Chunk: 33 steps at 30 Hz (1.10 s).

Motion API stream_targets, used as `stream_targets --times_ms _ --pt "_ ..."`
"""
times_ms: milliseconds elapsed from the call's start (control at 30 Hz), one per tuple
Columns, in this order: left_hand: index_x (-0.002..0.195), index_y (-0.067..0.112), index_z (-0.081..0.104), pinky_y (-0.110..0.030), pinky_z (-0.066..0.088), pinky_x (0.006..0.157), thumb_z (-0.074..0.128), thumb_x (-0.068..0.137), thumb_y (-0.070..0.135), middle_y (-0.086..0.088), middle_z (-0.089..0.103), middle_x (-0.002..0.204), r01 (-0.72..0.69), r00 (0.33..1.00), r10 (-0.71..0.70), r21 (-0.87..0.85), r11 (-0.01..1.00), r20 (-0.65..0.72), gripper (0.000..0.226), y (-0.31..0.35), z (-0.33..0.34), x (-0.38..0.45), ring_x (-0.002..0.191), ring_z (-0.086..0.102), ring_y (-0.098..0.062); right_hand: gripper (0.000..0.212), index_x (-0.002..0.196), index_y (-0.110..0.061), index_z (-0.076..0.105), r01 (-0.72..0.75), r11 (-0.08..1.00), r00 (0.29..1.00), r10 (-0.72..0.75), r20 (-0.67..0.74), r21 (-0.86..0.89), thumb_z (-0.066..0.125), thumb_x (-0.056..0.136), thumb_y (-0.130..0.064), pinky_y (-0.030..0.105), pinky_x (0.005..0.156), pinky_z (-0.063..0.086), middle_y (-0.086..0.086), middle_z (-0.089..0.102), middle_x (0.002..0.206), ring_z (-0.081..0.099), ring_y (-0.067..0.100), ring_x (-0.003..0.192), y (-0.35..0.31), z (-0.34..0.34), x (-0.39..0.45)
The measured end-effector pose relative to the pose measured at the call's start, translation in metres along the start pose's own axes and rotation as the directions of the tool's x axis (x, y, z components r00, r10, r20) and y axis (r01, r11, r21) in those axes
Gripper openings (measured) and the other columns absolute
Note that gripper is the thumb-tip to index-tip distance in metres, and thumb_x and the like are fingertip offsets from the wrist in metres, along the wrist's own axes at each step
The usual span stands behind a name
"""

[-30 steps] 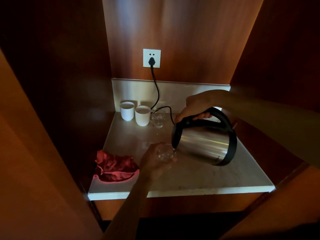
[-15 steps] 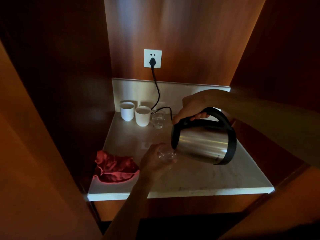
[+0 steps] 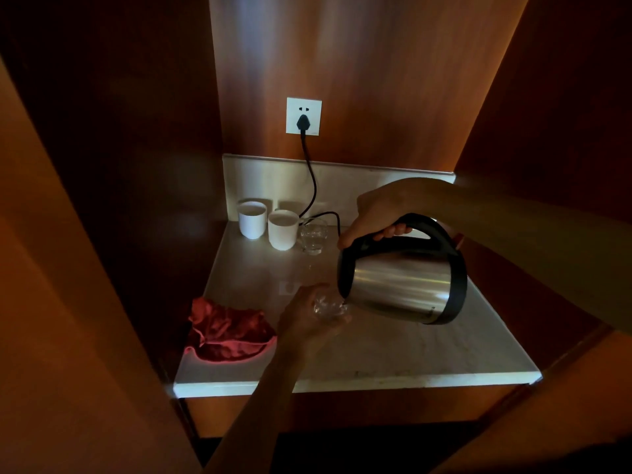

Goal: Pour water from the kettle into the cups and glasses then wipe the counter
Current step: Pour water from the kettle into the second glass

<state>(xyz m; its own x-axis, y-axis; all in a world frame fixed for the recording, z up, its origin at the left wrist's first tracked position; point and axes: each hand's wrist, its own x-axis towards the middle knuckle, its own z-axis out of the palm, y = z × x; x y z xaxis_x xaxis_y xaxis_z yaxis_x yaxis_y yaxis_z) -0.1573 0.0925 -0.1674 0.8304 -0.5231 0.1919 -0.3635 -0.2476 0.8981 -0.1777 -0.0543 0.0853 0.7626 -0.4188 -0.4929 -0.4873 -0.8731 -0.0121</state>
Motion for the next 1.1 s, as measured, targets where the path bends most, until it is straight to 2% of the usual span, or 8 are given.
stream_targets --times_ms 233,567,767,867,967,1033,1100 --pt "0.114 0.054 0.052 -0.028 0.061 0.075 0.087 0.054 0.058 0.025 0.064 0.110 -0.033 0.999 0.034 0.024 0.999 -0.015 0.070 0.000 -0.001 0.001 0.095 0.063 0.008 0.051 0.061 -0.015 0.052 -0.005 1.000 1.000 0.005 0.003 0.018 0.070 0.085 -0.056 0.026 0.051 0.036 -0.001 0.042 0.047 0.035 0.016 0.038 0.001 0.000 0.002" --pt "0.122 0.043 0.055 -0.032 0.060 0.080 0.084 0.052 0.063 0.020 0.065 0.116 -0.033 0.999 0.033 0.033 0.999 0.005 0.079 -0.001 -0.001 0.002 0.100 0.064 0.000 0.052 0.057 -0.015 0.051 0.002 0.996 1.000 0.000 -0.026 0.094 0.072 0.085 -0.054 0.025 0.047 0.036 0.000 0.042 0.046 0.035 0.016 0.037 0.015 0.005 -0.004" --pt "0.122 0.043 0.056 -0.028 0.059 0.080 0.085 0.058 0.061 0.023 0.063 0.116 -0.070 0.997 0.070 0.051 0.996 -0.014 0.073 0.000 -0.001 0.002 0.099 0.061 0.005 0.053 0.056 -0.015 0.052 -0.003 0.986 0.999 0.012 -0.052 0.164 0.070 0.085 -0.056 0.026 0.051 0.039 0.001 0.044 0.046 0.039 0.017 0.038 0.033 0.012 -0.009" --pt "0.124 0.040 0.058 -0.023 0.057 0.082 0.086 0.059 0.057 0.022 0.062 0.116 -0.073 0.997 0.074 0.055 0.996 -0.010 0.073 0.003 -0.003 0.002 0.097 0.060 0.006 0.055 0.055 -0.014 0.052 0.008 0.977 0.998 0.006 -0.066 0.213 0.070 0.086 -0.056 0.024 0.048 0.038 0.001 0.044 0.045 0.039 0.017 0.037 0.040 0.016 -0.012" --pt "0.123 0.045 0.055 -0.023 0.059 0.074 0.085 0.059 0.060 0.025 0.059 0.114 -0.070 0.998 0.070 0.036 0.997 0.001 0.072 0.004 -0.003 0.000 0.095 0.060 0.008 0.057 0.055 -0.013 0.053 0.026 0.965 0.996 -0.003 -0.090 0.260 0.070 0.087 -0.058 0.025 0.049 0.039 0.001 0.045 0.044 0.039 0.017 0.036 0.049 0.023 -0.016" --pt "0.119 0.054 0.050 -0.030 0.062 0.071 0.084 0.058 0.060 0.025 0.058 0.112 -0.059 0.998 0.059 0.009 0.998 0.014 0.070 0.004 -0.002 0.001 0.094 0.064 0.003 0.057 0.057 -0.013 0.055 0.026 0.958 0.994 0.005 -0.107 0.287 0.069 0.086 -0.060 0.027 0.050 0.042 0.001 0.048 0.045 0.041 0.017 0.037 0.059 0.030 -0.019" --pt "0.109 0.061 0.048 -0.035 0.062 0.073 0.083 0.059 0.059 0.023 0.060 0.112 -0.054 0.998 0.054 0.015 0.998 0.035 0.062 0.003 -0.003 0.002 0.096 0.066 -0.002 0.058 0.056 -0.014 0.057 0.028 0.944 0.992 0.015 -0.129 0.330 0.068 0.087 -0.062 0.026 0.051 0.043 0.001 0.050 0.046 0.043 0.016 0.037 0.070 0.039 -0.022"
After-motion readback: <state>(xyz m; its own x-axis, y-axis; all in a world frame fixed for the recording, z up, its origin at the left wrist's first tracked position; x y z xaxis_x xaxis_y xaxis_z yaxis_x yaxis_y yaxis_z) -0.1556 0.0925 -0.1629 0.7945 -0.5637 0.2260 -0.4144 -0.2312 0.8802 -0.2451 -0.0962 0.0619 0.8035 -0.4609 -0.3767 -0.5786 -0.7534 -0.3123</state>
